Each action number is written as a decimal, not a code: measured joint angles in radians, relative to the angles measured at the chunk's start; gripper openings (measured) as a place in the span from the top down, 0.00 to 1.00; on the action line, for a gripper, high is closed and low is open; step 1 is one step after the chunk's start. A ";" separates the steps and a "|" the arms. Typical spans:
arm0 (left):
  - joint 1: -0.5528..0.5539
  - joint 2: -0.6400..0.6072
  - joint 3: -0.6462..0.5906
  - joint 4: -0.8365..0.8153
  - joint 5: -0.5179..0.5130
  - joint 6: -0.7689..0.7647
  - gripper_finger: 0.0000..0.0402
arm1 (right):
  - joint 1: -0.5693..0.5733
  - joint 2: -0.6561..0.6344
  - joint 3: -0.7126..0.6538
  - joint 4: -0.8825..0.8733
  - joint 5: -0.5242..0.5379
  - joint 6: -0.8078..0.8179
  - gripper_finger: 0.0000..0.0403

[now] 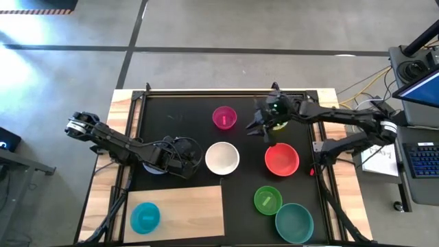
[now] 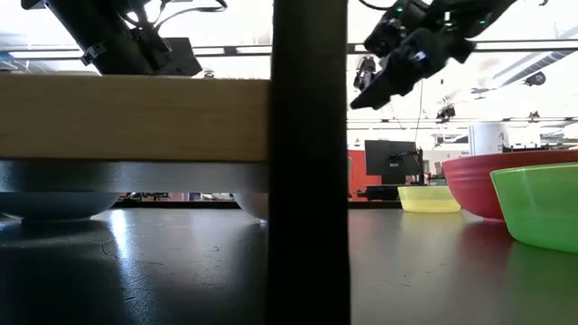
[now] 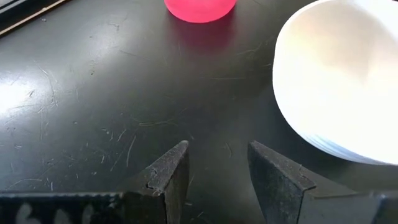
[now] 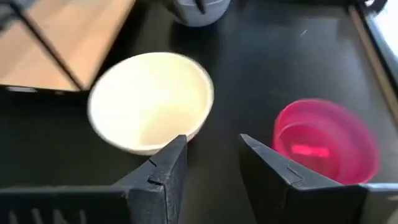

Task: Place and stack bowls onto a shelf
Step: Stack the pink bowl on top of the blue bowl on the shelf

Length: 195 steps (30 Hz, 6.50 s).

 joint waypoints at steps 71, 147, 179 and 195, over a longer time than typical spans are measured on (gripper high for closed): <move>-0.055 -0.002 0.181 0.189 -0.050 0.995 0.64 | 0.109 0.361 0.600 -0.710 -0.169 -0.274 0.98; 0.015 0.091 0.231 0.798 0.749 1.200 1.00 | 0.521 0.236 0.895 -0.785 0.190 -0.169 0.53; -0.721 0.283 0.848 -0.777 0.304 -0.593 1.00 | 0.523 0.121 0.888 -1.170 0.364 0.525 0.59; -0.795 0.525 1.032 -0.960 0.392 -0.807 1.00 | 0.549 -0.018 0.695 -1.248 0.417 0.726 0.60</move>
